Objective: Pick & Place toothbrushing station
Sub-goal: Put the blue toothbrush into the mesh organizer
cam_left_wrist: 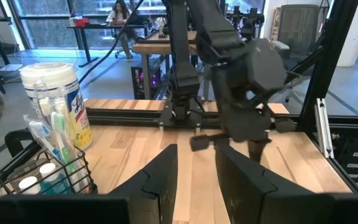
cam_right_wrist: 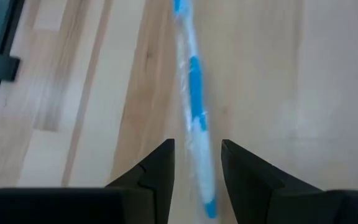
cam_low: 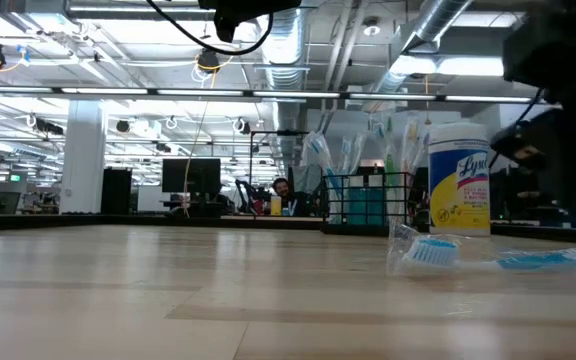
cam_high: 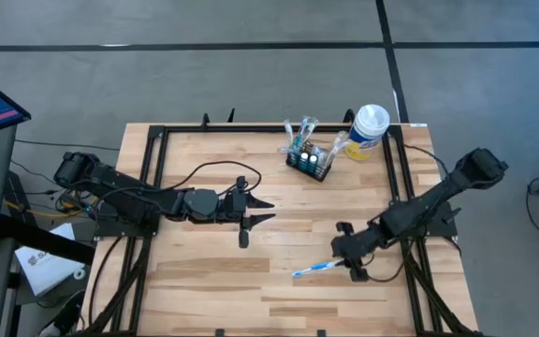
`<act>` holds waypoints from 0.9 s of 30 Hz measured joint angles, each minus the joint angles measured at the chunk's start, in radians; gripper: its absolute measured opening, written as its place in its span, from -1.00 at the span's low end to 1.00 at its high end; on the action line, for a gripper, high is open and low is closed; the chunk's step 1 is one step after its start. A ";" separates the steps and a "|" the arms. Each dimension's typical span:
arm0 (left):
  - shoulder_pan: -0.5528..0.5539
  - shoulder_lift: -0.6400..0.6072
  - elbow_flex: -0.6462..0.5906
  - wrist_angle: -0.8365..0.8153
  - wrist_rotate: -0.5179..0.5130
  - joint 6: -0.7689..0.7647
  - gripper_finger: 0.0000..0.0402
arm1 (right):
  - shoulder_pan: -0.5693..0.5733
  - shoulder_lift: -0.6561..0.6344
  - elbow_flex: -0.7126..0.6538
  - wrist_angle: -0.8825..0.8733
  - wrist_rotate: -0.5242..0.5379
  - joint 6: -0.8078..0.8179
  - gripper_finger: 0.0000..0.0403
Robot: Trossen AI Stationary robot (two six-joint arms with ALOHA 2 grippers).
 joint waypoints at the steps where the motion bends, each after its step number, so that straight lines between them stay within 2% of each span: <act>1: 0.000 0.000 0.000 0.000 0.000 0.000 -0.48 | 0.011 0.014 0.000 0.004 0.000 0.016 -0.40; 9: 0.000 0.000 0.000 0.000 0.000 0.000 -0.48 | 0.047 0.087 0.000 0.026 0.051 0.059 -0.41; 21: 0.000 0.000 0.000 0.000 0.000 0.000 -0.48 | 0.047 0.195 0.016 0.036 0.058 0.069 -0.41; 24: 0.000 0.000 0.000 0.000 0.000 0.000 -0.48 | 0.047 0.212 0.031 0.020 0.060 0.073 -0.49; 27: 0.000 0.000 0.000 0.000 0.000 0.000 -0.48 | 0.045 0.211 0.042 -0.005 0.064 0.074 -0.72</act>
